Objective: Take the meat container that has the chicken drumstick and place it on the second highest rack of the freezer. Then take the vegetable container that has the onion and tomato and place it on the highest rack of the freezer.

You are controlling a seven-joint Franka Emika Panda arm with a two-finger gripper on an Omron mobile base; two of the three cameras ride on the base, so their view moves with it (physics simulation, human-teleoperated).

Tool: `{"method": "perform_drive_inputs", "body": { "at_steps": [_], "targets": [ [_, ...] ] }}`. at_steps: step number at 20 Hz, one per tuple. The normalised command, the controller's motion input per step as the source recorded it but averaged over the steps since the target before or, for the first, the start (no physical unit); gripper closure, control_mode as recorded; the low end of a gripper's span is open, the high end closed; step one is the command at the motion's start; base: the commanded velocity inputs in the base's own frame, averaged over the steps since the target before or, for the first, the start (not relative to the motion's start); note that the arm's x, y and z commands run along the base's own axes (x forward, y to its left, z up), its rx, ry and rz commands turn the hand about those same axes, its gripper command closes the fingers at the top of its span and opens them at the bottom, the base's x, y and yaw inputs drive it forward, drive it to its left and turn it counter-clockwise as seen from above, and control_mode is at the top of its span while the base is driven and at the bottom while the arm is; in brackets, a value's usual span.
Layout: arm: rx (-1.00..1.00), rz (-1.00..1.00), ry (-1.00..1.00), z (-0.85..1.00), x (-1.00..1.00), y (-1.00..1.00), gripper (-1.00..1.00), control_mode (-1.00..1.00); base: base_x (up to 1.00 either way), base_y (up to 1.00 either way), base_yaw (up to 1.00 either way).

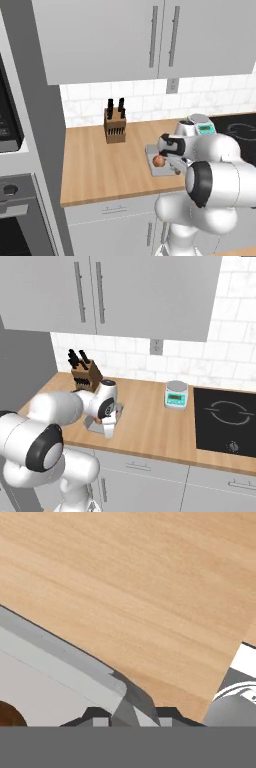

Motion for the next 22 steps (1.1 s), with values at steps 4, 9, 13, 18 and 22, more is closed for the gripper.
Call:
{"method": "perform_drive_inputs", "body": {
  "at_steps": [4,9,13,18,22],
  "targets": [
    [0.00,0.00,-0.09,0.52,-0.31,0.00,1.00,-1.00,0.00,0.00,0.00],
    [0.00,0.00,-0.06,0.83,-0.30,0.09,1.00,-1.00,0.00,0.00,0.00],
    [0.00,0.00,-0.12,0.68,-0.48,0.33,1.00,-1.00,0.00,0.00,0.00],
    [-0.02,0.00,-0.20,0.79,-0.71,0.16,1.00,-1.00,0.00,0.00,0.00],
    [-0.04,0.00,-0.12,0.83,-0.80,0.00,1.00,-1.00,0.00,0.00,0.00]
  ]
}}
